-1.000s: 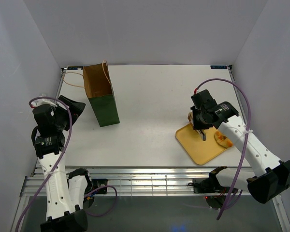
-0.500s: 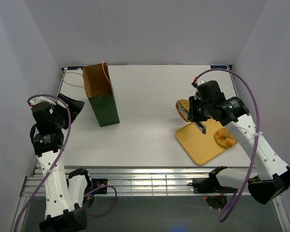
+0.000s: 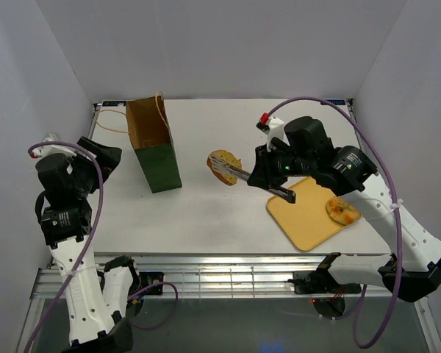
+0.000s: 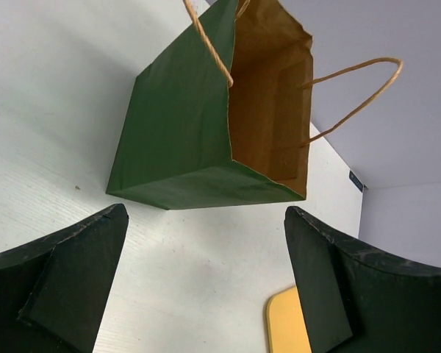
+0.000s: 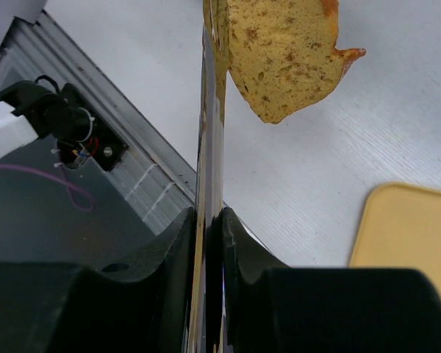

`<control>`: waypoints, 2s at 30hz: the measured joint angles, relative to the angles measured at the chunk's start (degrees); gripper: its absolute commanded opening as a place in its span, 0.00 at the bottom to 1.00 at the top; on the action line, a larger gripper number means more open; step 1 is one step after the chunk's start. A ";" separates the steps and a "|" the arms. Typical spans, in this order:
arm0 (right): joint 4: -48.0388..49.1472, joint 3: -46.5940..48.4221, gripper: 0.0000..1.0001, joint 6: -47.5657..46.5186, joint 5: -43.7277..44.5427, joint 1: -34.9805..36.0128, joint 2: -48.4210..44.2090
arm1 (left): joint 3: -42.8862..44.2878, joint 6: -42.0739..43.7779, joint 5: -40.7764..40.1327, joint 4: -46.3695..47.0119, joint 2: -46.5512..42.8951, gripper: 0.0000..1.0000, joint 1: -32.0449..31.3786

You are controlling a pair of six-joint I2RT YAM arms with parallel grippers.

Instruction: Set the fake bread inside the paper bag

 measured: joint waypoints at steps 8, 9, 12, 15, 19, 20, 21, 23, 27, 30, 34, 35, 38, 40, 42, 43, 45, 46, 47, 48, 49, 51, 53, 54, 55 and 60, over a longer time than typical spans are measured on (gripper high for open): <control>7.13 9.31 0.08 -0.96 -3.63 9.25 7.98 | 2.91 2.03 -3.19 -1.95 -2.38 0.98 0.00; 8.22 10.73 0.08 -1.20 -3.98 10.23 9.07 | 2.89 2.14 -3.61 -2.25 -2.51 0.98 0.00; 12.13 14.64 0.08 -2.12 -5.73 12.68 11.74 | 2.84 2.69 -4.81 -2.69 -2.67 0.98 0.00; 15.61 18.40 0.08 -2.56 -7.63 13.68 14.12 | 2.84 3.82 -6.73 -3.17 -2.64 0.98 0.00; 18.36 26.43 0.08 -4.09 -9.33 13.77 19.21 | 2.84 4.90 -9.79 -3.65 -3.04 0.98 0.00; 18.84 28.59 0.08 -4.46 -9.77 13.77 20.70 | 2.80 5.01 -10.21 -3.65 -3.28 0.98 0.00; 19.54 30.71 0.08 -4.90 -10.43 13.75 22.32 | 2.62 5.09 -10.60 -3.52 -3.61 0.98 0.00; 20.72 33.48 0.08 -5.62 -11.08 13.73 24.59 | 2.03 5.16 -11.21 -3.41 -4.46 0.98 0.00; 23.65 34.97 0.08 -7.02 -11.63 13.73 27.45 | 1.42 5.16 -11.69 -3.61 -5.01 0.98 0.00; 25.75 34.97 0.08 -7.30 -11.26 13.70 28.92 | 1.25 4.90 -11.96 -3.82 -5.16 0.98 -0.11; 29.20 34.29 0.08 -7.50 -9.35 13.40 30.18 | 1.09 4.42 -14.29 -4.39 -5.38 0.98 -0.55; 29.94 33.90 0.08 -7.65 -8.79 13.31 30.34 | 1.09 4.42 -14.86 -4.46 -5.31 0.98 -0.66; 31.98 33.16 0.08 -7.96 -7.96 12.70 31.28 | 1.22 4.26 -15.98 -4.66 -4.59 0.98 -0.66; 33.11 33.09 0.08 -8.09 -7.93 12.15 32.46 | 1.64 4.20 -16.13 -4.81 -3.67 0.98 -0.66; 33.97 33.09 0.08 -8.09 -8.17 11.39 33.81 | 2.43 4.09 -16.13 -4.81 -2.64 0.98 -0.66; 34.32 33.07 0.08 -8.07 -8.44 10.99 34.49 | 2.86 4.07 -16.11 -4.79 -2.19 0.98 -0.66; 34.77 33.07 0.08 -8.02 -9.07 10.12 35.82 | 3.28 4.04 -15.93 -4.57 -1.62 0.98 -0.66; 35.04 32.94 0.08 -7.96 -9.29 9.77 36.44 | 3.28 4.04 -15.80 -4.55 -1.49 0.98 -0.66; 35.47 32.48 0.08 -7.85 -9.55 9.33 36.83 | 3.28 4.04 -15.69 -4.55 -1.46 0.98 -0.66; 35.63 31.91 0.08 -7.76 -9.90 8.83 37.16 | 3.28 4.04 -15.56 -4.52 -1.46 0.98 -0.66; 35.76 31.23 0.08 -7.65 -10.25 8.41 37.38 | 3.28 4.04 -15.41 -4.52 -1.49 0.98 -0.66; 35.91 29.86 0.08 -7.37 -10.69 7.65 37.59 | 3.26 4.07 -15.02 -4.39 -1.55 0.98 -0.66; 35.89 28.76 0.08 -6.91 -10.95 6.99 37.68 | 3.04 4.07 -14.60 -3.96 -1.79 0.98 -0.66; 35.89 28.28 0.08 -6.69 -11.15 6.73 37.70 | 2.84 4.07 -14.49 -3.76 -1.92 0.98 -0.66; 35.98 27.82 0.08 -6.56 -11.30 6.49 37.70 | 2.69 4.07 -14.40 -3.56 -2.10 0.98 -0.66; 36.00 26.93 0.09 -6.23 -11.54 5.86 37.81 | 1.95 4.07 -13.03 -2.84 -2.58 0.98 -0.66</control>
